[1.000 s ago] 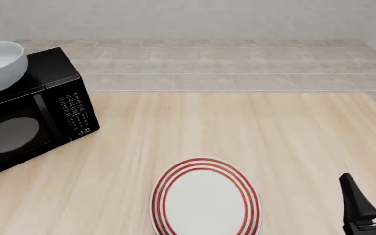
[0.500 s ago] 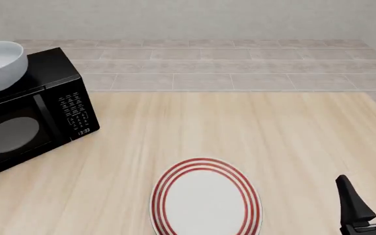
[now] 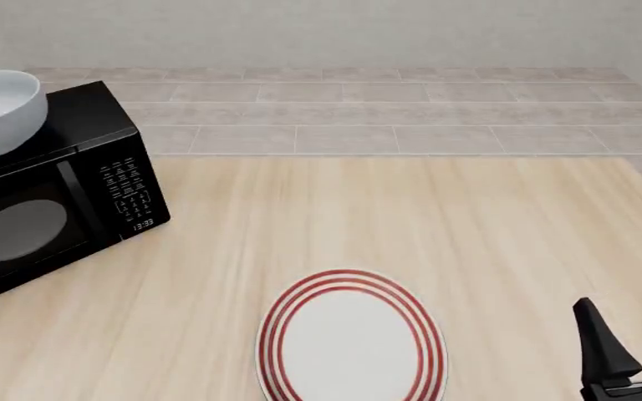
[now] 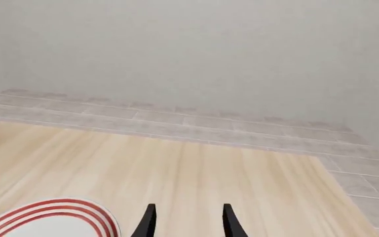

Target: Pick up the white bowl and put it on the plate.

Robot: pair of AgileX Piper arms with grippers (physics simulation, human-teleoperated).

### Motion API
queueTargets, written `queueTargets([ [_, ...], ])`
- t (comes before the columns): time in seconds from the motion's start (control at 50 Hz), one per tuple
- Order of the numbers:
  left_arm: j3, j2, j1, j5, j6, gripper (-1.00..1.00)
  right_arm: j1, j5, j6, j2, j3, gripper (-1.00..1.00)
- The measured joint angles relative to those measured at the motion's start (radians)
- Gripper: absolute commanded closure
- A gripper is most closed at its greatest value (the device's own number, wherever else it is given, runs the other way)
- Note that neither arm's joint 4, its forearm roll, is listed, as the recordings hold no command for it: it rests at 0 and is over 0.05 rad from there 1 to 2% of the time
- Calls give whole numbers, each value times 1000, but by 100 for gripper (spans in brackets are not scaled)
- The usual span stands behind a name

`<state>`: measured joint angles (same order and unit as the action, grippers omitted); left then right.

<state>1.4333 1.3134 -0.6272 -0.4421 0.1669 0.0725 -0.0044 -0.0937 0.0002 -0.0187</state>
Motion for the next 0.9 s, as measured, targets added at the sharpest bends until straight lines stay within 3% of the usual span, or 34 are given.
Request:
queueTargets([
  [0.9,49,180,22,20,-9,-100,27,-5,-20,0,-10,-100],
])
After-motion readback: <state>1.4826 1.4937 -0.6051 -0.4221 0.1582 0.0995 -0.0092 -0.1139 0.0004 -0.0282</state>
